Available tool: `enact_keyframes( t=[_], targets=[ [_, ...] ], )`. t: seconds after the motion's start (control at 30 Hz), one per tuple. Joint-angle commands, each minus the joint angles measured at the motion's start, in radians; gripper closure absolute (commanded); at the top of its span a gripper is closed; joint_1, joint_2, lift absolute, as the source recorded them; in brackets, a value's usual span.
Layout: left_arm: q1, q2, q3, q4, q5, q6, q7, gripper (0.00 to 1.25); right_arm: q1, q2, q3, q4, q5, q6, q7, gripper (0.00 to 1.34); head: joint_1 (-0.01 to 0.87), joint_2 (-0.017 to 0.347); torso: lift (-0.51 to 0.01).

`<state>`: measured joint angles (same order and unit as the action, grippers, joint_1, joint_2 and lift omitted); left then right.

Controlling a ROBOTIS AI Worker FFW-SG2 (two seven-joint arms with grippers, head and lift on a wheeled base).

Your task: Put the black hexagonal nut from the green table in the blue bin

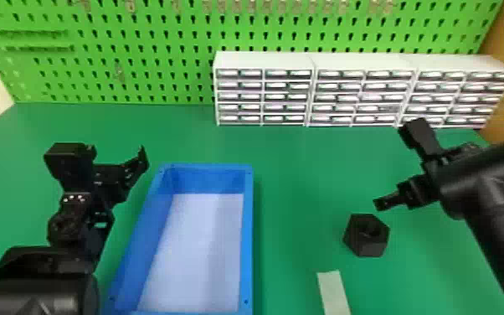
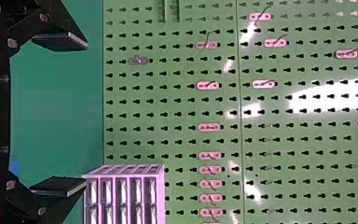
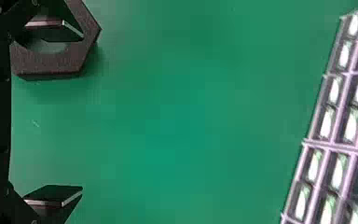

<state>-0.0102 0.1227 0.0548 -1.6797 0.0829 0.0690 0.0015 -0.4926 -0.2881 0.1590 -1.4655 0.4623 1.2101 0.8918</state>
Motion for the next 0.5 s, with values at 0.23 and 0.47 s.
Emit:
enact_keyframes(
  t=[0.23,0.47],
  targets=[
    [0.003,0.000,0.002,0.000,0.000,0.000,0.000,0.24,0.002,0.006,0.065,0.034,-0.002,-0.001,0.013,0.14,0.686,0.052,-0.097],
    [0.003,0.000,0.002,0.000,0.000,0.000,0.000,0.24,-0.007,-0.008,0.085,0.076,-0.014,-0.011,0.047,0.15,0.686,0.052,-0.097]
  ],
)
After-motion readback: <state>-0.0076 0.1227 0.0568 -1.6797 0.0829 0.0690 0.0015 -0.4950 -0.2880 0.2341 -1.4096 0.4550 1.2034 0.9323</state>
